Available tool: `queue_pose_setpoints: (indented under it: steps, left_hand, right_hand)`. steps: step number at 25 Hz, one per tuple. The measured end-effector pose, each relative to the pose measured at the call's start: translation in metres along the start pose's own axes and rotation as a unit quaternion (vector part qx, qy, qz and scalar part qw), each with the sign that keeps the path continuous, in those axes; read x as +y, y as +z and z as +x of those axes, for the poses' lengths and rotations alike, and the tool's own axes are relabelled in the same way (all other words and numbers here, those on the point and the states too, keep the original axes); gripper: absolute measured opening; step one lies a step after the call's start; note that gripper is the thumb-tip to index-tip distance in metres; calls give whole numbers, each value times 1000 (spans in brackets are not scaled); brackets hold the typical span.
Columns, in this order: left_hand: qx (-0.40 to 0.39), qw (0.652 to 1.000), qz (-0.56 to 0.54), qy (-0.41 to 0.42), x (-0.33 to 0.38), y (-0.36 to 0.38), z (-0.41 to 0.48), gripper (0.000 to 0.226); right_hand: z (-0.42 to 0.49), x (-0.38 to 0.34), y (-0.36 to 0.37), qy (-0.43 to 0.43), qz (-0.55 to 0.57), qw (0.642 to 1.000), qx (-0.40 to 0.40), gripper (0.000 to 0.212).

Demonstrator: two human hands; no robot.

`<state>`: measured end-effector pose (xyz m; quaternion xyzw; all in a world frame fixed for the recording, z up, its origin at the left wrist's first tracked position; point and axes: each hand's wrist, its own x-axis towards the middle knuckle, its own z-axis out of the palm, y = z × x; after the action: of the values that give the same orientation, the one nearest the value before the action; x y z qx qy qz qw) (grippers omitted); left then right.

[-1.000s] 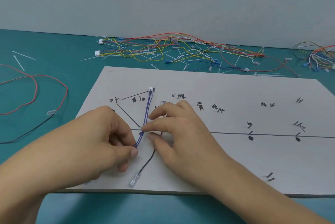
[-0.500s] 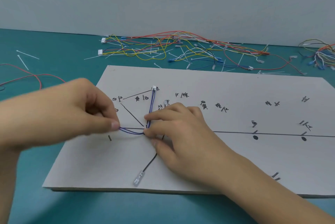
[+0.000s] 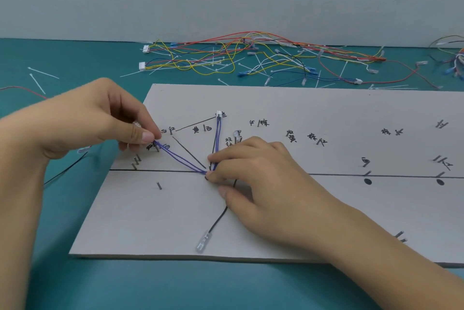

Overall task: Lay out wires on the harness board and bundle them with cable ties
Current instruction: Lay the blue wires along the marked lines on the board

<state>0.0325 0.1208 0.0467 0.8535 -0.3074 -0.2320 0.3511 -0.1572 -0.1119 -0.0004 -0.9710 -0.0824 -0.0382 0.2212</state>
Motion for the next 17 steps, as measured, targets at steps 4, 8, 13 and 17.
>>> queue_pose_setpoints:
  steps: [4,8,13,17]
  left_hand:
    - [22,1000,-6,2,-12,5,7,11]
    - [2,1000,7,-4,-13,6,8,27]
    - [-4,1000,-1,-5,-18,4,7,35]
    - [-10,1000,6,-6,-18,9,10,41]
  right_hand:
    - [1,1,0,0,16,1000,-3,24]
    - [0,2,-1,1,13,1000,-6,24]
    - [-1,2,-3,0,13,1000,-14,24]
    - [-1,2,-3,4,15,1000,-16,23]
